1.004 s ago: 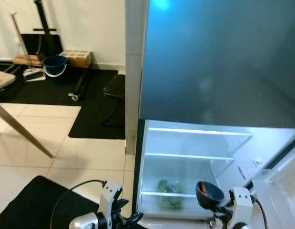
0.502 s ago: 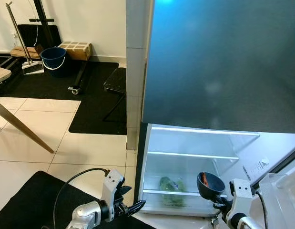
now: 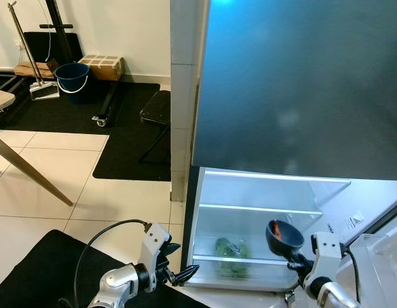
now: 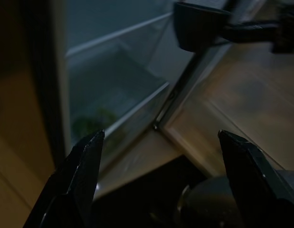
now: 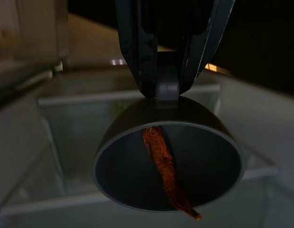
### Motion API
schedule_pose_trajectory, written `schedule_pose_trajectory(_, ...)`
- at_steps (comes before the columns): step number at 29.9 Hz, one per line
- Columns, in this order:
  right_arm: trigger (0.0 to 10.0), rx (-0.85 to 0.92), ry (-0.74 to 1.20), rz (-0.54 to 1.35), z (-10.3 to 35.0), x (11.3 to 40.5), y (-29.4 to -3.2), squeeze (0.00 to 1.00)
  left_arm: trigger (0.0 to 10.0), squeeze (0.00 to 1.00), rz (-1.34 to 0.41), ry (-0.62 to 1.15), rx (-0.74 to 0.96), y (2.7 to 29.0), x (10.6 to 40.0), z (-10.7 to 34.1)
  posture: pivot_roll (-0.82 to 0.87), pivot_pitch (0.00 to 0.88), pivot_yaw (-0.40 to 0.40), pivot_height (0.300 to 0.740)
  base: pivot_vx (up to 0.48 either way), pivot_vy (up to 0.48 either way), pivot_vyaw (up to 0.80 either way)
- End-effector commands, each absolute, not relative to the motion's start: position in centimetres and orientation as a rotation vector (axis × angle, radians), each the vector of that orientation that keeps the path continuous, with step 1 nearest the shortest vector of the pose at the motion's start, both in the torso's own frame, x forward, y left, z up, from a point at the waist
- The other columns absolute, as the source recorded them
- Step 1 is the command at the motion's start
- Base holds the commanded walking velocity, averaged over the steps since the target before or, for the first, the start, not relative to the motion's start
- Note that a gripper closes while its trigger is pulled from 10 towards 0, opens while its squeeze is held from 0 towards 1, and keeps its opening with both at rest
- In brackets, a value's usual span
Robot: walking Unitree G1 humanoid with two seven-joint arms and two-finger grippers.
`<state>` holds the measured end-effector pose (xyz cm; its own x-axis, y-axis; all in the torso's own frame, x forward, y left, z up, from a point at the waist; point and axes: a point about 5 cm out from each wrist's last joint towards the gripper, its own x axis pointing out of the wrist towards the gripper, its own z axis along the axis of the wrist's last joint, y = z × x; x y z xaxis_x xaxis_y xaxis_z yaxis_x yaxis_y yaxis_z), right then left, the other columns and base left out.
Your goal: Restocking fridge
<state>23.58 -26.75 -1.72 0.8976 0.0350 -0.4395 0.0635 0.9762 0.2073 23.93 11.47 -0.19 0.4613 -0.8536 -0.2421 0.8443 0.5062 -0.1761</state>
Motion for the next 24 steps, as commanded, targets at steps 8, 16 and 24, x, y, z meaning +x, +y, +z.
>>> schedule_pose_trajectory(8, 10.0, 0.174, 0.342, -0.033, 0.7, 25.5, -28.1, 0.0, 10.0, 0.0, -1.13, 0.203, 0.039, 10.9, 24.8, 1.9, 0.08, 0.0, -0.023, 0.74, 0.0, 0.0, 0.0)
schedule_pose_trajectory(16, 10.0, 0.134, 0.391, -0.023, 0.5, 25.7, -27.8, 0.0, 10.0, 0.0, -1.107, 0.201, 0.032, 10.7, 24.8, 1.9, 0.08, 0.0, -0.019, 0.725, 0.0, 0.0, 0.0)
schedule_pose_trajectory(24, 10.0, 0.136, 0.391, -0.019, 0.4, 25.7, -27.6, 0.0, 10.0, 0.0, -1.095, 0.197, 0.01, 10.5, 24.7, 1.9, 0.08, 0.0, -0.015, 0.69, 0.0, 0.0, 0.0)
